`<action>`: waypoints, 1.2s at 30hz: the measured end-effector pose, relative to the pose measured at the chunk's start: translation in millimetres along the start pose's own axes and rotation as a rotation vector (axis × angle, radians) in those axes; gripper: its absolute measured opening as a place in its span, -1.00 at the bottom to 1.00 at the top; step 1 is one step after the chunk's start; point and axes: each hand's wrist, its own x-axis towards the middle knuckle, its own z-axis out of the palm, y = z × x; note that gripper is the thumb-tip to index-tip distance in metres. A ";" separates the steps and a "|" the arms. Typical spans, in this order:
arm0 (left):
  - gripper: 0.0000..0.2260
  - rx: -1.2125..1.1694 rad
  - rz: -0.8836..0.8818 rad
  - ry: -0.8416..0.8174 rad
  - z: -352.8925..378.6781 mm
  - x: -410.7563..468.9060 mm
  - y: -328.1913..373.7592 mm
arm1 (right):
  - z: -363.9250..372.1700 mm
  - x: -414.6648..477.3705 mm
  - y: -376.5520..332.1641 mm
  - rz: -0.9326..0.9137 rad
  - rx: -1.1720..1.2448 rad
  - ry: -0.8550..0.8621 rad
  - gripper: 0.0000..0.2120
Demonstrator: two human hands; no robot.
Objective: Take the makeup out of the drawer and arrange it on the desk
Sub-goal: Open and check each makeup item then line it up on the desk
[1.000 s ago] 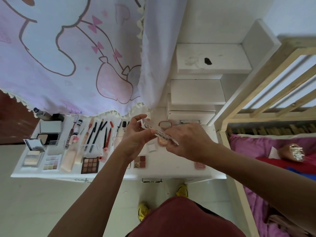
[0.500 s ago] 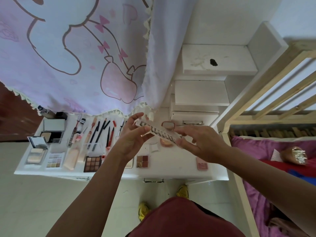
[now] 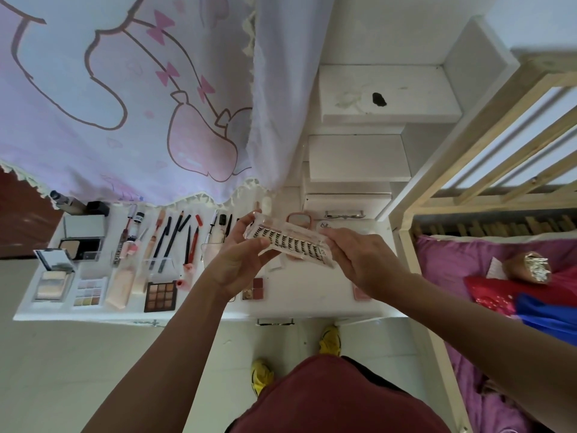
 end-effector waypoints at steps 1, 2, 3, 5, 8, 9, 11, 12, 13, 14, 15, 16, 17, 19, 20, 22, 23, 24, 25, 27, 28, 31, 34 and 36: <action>-0.09 0.000 -0.011 0.003 -0.7 0.5 -0.3 | 3.3 -2.1 3.4 -0.002 0.000 0.004 -0.66; -0.09 0.004 -0.026 0.011 -1.9 1.2 -1.1 | 5.6 -3.8 7.4 0.005 0.004 0.007 -0.65; -0.10 0.014 -0.042 0.024 -2.6 2.0 -2.4 | 7.5 -4.9 12.3 0.019 0.013 0.011 -0.64; -0.19 0.059 -0.066 0.071 -3.9 2.7 -7.4 | 10.7 -6.3 22.4 0.067 0.033 0.020 -0.64; -0.28 0.133 -0.090 0.166 -7.4 3.5 -19.8 | 15.3 -8.1 36.0 0.155 0.053 0.023 -0.65; -0.29 0.159 -0.100 0.197 -9.2 3.8 -24.7 | 17.0 -9.1 40.2 0.191 0.065 0.019 -0.66; -0.31 0.245 -0.130 0.260 -13.0 4.5 -37.1 | 22.1 -12.3 49.9 0.291 0.106 -0.011 -0.73; -0.30 0.311 -0.142 0.288 -15.8 4.0 -44.0 | 24.8 -14.6 55.0 0.340 0.123 -0.032 -0.77; -0.30 0.386 -0.154 0.314 -19.2 3.4 -52.5 | 28.6 -17.5 60.9 0.383 0.135 -0.059 -0.78; -0.29 0.455 -0.167 0.334 -22.6 2.7 -60.7 | 31.5 -20.1 65.9 0.420 0.147 -0.085 -0.78; -0.27 0.505 -0.181 0.353 -26.9 2.2 -70.1 | 35.1 -22.8 70.8 0.454 0.167 -0.114 -0.77; -0.27 0.542 -0.198 0.373 -31.6 1.7 -80.0 | 38.7 -25.5 75.2 0.482 0.194 -0.138 -0.77; -0.25 0.573 -0.213 0.393 -35.4 0.9 -88.6 | 42.1 -27.8 78.7 0.501 0.222 -0.159 -0.77; -0.25 0.636 -0.236 0.445 -41.4 1.5 -104.9 | 50.8 -31.1 86.6 0.532 0.272 -0.205 -0.78; -0.26 0.673 -0.239 0.469 -42.8 1.2 -111.4 | 55.1 -32.5 89.6 0.546 0.290 -0.222 -0.78; -0.28 0.758 -0.245 0.499 -43.7 0.7 -122.9 | 63.0 -33.9 95.1 0.567 0.310 -0.255 -0.78; -0.29 0.790 -0.256 0.508 -42.7 1.3 -128.0 | 67.3 -34.2 98.6 0.576 0.321 -0.276 -0.79; -0.31 0.815 -0.272 0.515 -42.2 2.4 -132.2 | 71.2 -34.1 101.5 0.586 0.336 -0.295 -0.79; -0.33 0.837 -0.288 0.519 -41.7 3.3 -135.3 | 74.4 -34.0 103.2 0.596 0.349 -0.312 -0.79; -0.35 0.874 -0.339 0.534 -41.1 7.3 -139.3 | 79.4 -32.4 106.3 0.608 0.368 -0.340 -0.79; -0.35 0.890 -0.363 0.537 -40.6 10.1 -140.9 | 81.4 -31.5 107.9 0.608 0.370 -0.350 -0.80; -0.34 0.930 -0.408 0.541 -39.7 18.2 -142.7 | 86.2 -28.6 112.9 0.596 0.381 -0.372 -0.80; -0.28 1.031 -0.430 0.535 -40.3 25.4 -143.9 | 90.0 -25.3 119.5 0.619 0.410 -0.389 -0.80; -0.23 1.093 -0.448 0.532 -38.8 30.0 -145.5 | 91.9 -22.6 124.3 0.646 0.437 -0.398 -0.80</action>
